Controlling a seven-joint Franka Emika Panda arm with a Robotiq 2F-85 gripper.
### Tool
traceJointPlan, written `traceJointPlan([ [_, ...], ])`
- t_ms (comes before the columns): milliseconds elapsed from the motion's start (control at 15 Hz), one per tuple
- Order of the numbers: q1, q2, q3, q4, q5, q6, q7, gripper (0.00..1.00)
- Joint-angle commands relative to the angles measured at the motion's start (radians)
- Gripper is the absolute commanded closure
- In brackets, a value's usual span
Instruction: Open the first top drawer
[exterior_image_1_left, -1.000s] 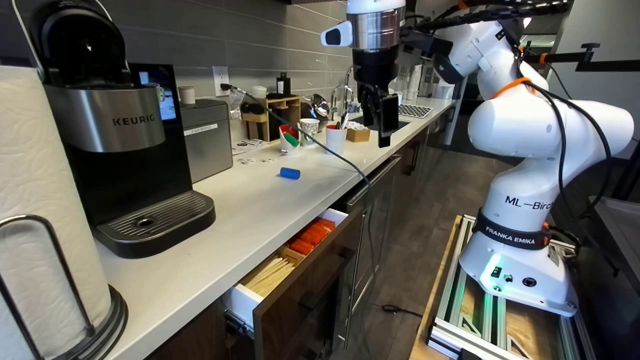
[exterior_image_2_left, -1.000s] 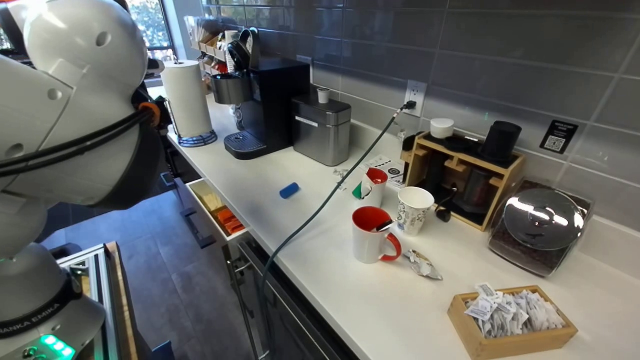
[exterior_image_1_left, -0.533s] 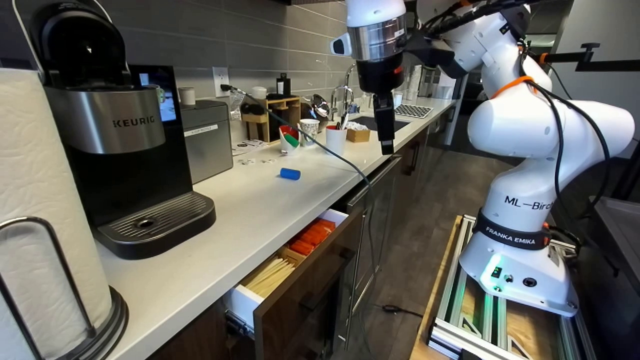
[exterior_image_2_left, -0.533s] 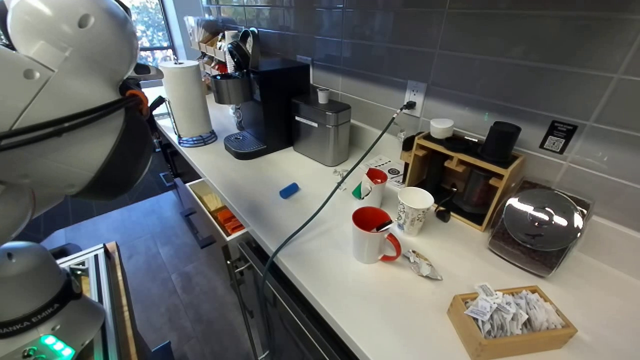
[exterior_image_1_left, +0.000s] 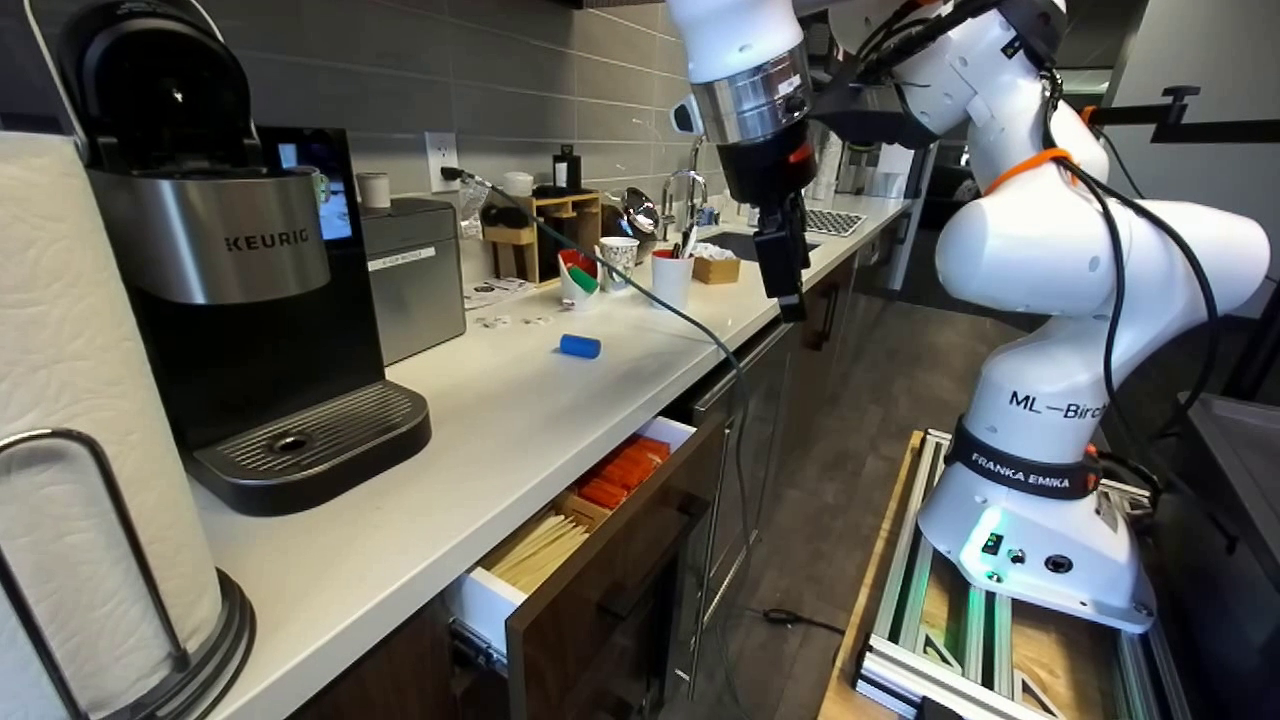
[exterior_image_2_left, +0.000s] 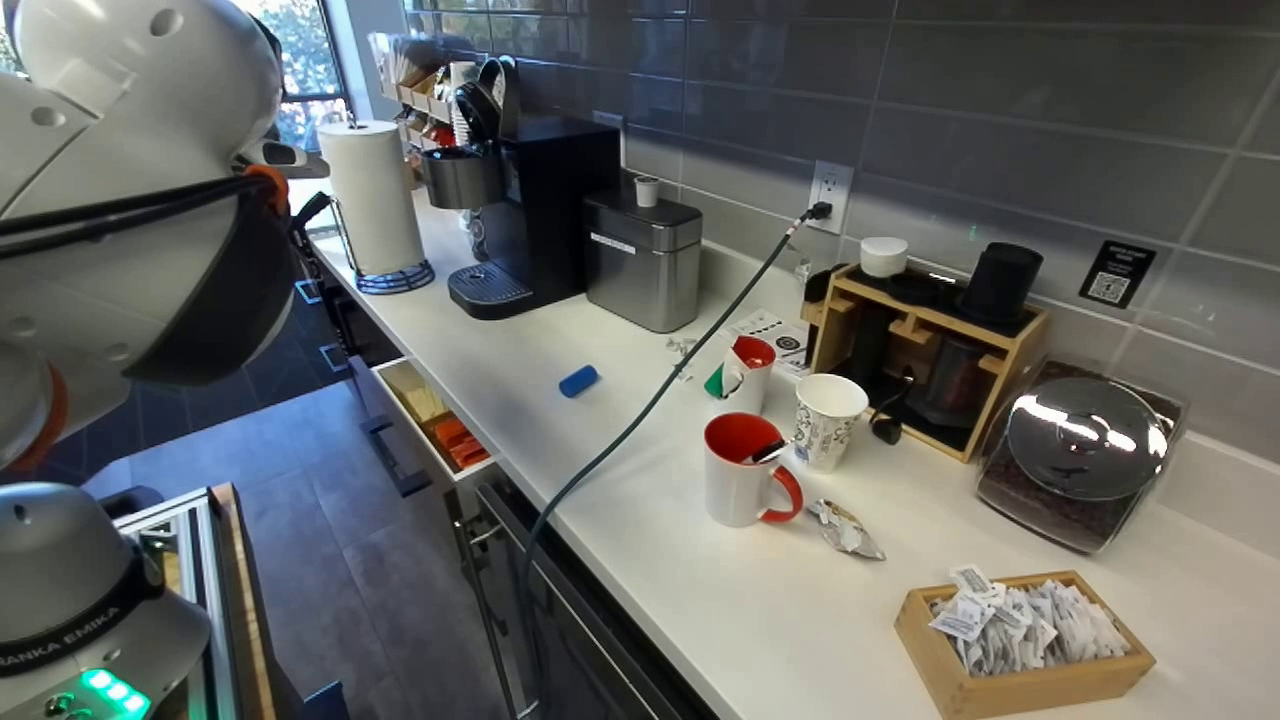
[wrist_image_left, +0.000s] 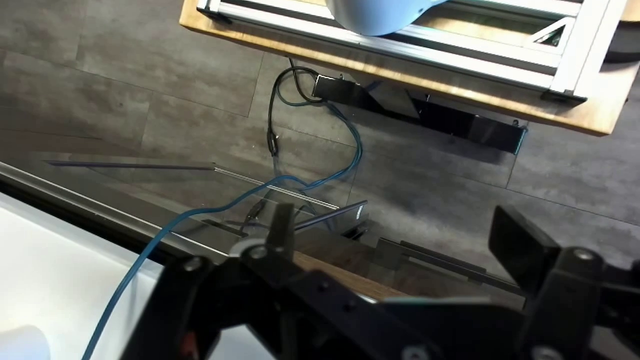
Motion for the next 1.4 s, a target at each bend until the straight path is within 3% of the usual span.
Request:
traceJointPlan([
  [0,-0.011,-0.016,0.005,0.0,0.006,0.009,-0.012,0.0],
  [133,-0.036,0.004,-0.007,-0.044,-0.022,0.151,0.096,0.0],
  [400,-0.083,0.022,-0.076,-0.148,-0.036,0.46,0.169,0.0],
  [800,-0.209,-0.097,-0.142,-0.332,-0.281,0.888,0.336,0.0],
  [867,-0.137,-0.1,-0.182,-0.281,-0.364,0.87,0.391,0.0],
  [1000,-0.151,-0.192,-0.177,-0.3,-0.441,0.907,0.434,0.0],
  [1333,-0.064,-0.301,-0.192,-0.297,-0.569,0.823,0.63,0.0],
])
